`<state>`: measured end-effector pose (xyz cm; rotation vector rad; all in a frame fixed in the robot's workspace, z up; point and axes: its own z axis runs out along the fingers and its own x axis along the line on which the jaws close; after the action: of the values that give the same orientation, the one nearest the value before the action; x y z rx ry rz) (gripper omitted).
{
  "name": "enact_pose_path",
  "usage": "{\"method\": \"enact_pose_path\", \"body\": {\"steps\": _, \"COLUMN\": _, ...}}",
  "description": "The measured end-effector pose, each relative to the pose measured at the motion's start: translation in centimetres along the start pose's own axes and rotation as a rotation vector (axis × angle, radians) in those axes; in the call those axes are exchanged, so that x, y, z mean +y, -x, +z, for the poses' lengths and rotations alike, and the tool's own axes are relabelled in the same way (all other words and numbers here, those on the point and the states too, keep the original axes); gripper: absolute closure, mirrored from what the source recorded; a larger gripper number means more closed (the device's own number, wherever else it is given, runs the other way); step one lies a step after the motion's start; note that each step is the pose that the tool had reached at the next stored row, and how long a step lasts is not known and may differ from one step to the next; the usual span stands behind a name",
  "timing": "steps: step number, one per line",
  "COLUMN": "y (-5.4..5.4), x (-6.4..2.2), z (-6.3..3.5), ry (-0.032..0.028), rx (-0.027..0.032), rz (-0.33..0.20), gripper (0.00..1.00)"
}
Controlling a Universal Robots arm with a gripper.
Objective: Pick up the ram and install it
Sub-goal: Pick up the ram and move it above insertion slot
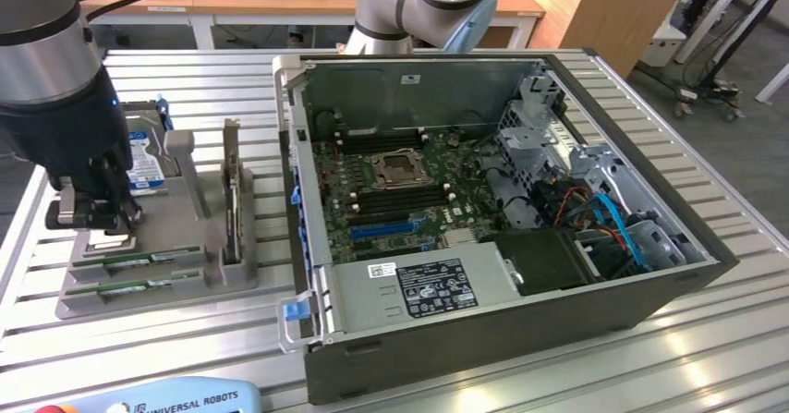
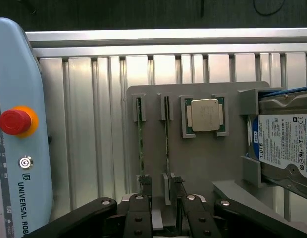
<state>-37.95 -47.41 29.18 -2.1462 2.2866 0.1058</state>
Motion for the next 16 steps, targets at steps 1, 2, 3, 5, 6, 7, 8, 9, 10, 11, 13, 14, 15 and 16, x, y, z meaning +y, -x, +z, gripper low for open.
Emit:
{"method": "enact_pose_path", "body": {"steps": 1, "y": 0.0, "x": 0.0, "z": 0.12, "ry": 0.0, "rx": 0.0001, "rz": 0.0, "gripper": 0.7}}
{"method": "enact_pose_path", "body": {"steps": 2, "y": 0.0, "x": 0.0, "z": 0.24, "ry": 0.0, "rx": 0.0, "rz": 0.0, "gripper": 0.7}}
{"method": "enact_pose_path", "body": {"steps": 3, "y": 0.0, "x": 0.01, "z": 0.34, "ry": 0.0, "rx": 0.0, "rz": 0.0, "gripper": 0.7}}
{"method": "enact_pose_path", "body": {"steps": 5, "y": 0.0, "x": 0.02, "z": 0.49, "ry": 0.0, "rx": 0.0001, "rz": 0.0, "gripper": 0.7}}
{"method": "enact_pose_path", "body": {"steps": 6, "y": 0.0, "x": 0.03, "z": 0.49, "ry": 0.0001, "rx": 0.0002, "rz": 0.0, "gripper": 0.7}}
{"method": "enact_pose_path", "body": {"steps": 7, "y": 0.0, "x": 0.02, "z": 0.48, "ry": 0.0002, "rx": 0.0002, "rz": 0.0, "gripper": 0.7}}
{"method": "enact_pose_path", "body": {"steps": 8, "y": 0.0, "x": 0.03, "z": 0.49, "ry": 0.0002, "rx": 0.0002, "rz": 0.0, "gripper": 0.7}}
{"method": "enact_pose_path", "body": {"steps": 9, "y": 0.0, "x": 0.02, "z": 0.49, "ry": 0.0001, "rx": 0.0001, "rz": 0.0, "gripper": 0.7}}
{"method": "enact_pose_path", "body": {"steps": 10, "y": -0.1, "x": 0.03, "z": 0.5, "ry": -0.0001, "rx": 0.0, "rz": 0.0, "gripper": 0.7}}
{"method": "enact_pose_path", "body": {"steps": 11, "y": -0.3, "x": 0.02, "z": 0.49, "ry": 0.0, "rx": 0.0, "rz": 0.0, "gripper": 0.7}}
{"method": "enact_pose_path", "body": {"steps": 13, "y": -0.6, "x": -0.01, "z": 0.46, "ry": 0.0, "rx": 0.0001, "rz": 0.0, "gripper": 0.7}}
{"method": "enact_pose_path", "body": {"steps": 14, "y": -0.8, "x": -0.02, "z": 0.46, "ry": 0.0, "rx": 0.0001, "rz": 0.0, "gripper": 0.7}}
{"method": "enact_pose_path", "body": {"steps": 15, "y": -0.9, "x": -0.03, "z": 0.45, "ry": 0.0, "rx": 0.0001, "rz": 0.0, "gripper": 0.7}}
{"method": "enact_pose_path", "body": {"steps": 16, "y": -1.1, "x": -0.04, "z": 0.45, "ry": 0.0, "rx": 0.0, "rz": 0.0, "gripper": 0.7}}
